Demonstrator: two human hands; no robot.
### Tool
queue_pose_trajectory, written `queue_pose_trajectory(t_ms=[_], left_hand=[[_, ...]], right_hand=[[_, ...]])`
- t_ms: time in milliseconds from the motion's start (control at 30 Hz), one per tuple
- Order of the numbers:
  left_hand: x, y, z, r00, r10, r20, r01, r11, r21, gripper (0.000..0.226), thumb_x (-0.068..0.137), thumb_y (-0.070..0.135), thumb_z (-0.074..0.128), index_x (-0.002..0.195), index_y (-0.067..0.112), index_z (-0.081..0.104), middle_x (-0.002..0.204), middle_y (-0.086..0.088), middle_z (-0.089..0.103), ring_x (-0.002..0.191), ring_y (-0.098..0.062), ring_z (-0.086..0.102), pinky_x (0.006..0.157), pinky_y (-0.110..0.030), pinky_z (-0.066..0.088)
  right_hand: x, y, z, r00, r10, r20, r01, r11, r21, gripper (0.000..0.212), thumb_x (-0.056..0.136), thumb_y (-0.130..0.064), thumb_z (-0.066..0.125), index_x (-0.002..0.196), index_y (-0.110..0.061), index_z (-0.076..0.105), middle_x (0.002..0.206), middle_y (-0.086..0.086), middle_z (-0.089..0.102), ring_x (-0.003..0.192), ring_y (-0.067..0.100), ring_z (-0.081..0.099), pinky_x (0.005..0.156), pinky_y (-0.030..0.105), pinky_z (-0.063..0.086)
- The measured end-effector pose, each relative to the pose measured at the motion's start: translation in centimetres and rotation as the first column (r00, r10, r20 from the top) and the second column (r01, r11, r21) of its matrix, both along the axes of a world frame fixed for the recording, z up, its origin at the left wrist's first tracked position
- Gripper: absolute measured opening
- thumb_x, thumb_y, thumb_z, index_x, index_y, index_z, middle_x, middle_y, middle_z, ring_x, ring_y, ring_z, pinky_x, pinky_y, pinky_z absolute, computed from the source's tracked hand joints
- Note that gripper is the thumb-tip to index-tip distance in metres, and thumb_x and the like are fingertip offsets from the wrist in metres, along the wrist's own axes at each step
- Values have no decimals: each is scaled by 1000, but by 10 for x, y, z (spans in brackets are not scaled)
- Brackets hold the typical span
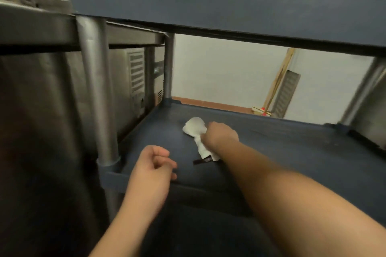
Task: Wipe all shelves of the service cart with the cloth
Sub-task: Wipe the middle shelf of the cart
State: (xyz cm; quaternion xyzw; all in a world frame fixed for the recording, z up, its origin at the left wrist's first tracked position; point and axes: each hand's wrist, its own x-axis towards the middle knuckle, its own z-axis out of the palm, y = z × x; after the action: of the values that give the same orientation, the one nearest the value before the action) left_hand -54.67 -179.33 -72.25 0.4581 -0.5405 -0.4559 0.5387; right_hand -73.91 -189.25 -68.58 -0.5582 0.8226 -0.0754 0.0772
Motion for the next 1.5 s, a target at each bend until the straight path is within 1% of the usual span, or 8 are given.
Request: queue_pose_trajectory(t_ms=[300,500,633,767,967,1200,1367,1500], left_hand=[[-125,24,23,985,-147,91,150,988,-33,29,87,-12,41,91,15,52,74,-5,65,56,-22,54,52,-28,34],[-222,40,38,959,-234,159,241,970,-27,27,85,-9,42,91,16,51,75,-6,65,57,-18,58,57,-30,36],[-250,46,42,946,-261,193,266,964,4,25,85,-8,44,95,14,51,78,-7,66,54,-12,58,58,-30,39],[-240,32,49,943,-240,230,249,968,-12,23,87,-3,49,99,16,53,78,-5,67,54,-9,60,64,-33,42],[-209,9,41,958,-234,165,238,971,-1,30,87,-9,47,95,19,54,79,-10,68,66,-28,58,61,-39,38],[-142,-17,30,973,-209,98,213,977,-32,26,89,-8,46,97,15,56,80,-9,69,53,-8,60,58,-31,41],[-79,-50,31,983,-169,75,172,985,-34,21,89,4,51,93,23,56,75,-3,69,62,-9,63,63,-36,46],[-37,-77,28,990,-134,44,131,989,65,16,81,15,53,90,29,53,74,-2,69,75,-25,67,64,-37,48]], right_hand=[[-245,123,6,906,-424,-18,424,905,45,39,89,-30,60,127,-22,62,123,5,66,110,29,63,87,41,53],[-353,190,15,821,-570,-43,571,818,63,25,85,-36,59,100,-20,70,85,4,71,75,25,68,77,38,56],[-404,219,19,760,-647,-62,650,757,63,35,93,-34,58,117,-10,65,114,12,67,106,34,64,95,46,51],[-426,230,22,678,-735,-11,734,677,50,33,99,-37,51,109,-8,63,98,13,63,88,30,62,86,44,54],[-404,213,17,689,-717,104,723,690,-27,40,99,-38,47,108,-2,62,93,16,64,80,34,63,65,41,48],[-292,139,28,752,-630,192,613,776,148,88,89,-56,14,68,0,78,59,17,71,62,33,71,67,31,54],[-195,49,3,911,-412,4,411,910,52,31,88,-35,54,102,-16,74,80,2,71,68,22,68,61,30,52],[-80,-26,-4,972,-232,-36,232,972,15,28,82,-28,68,109,-20,66,86,3,65,74,24,63,68,34,55]])
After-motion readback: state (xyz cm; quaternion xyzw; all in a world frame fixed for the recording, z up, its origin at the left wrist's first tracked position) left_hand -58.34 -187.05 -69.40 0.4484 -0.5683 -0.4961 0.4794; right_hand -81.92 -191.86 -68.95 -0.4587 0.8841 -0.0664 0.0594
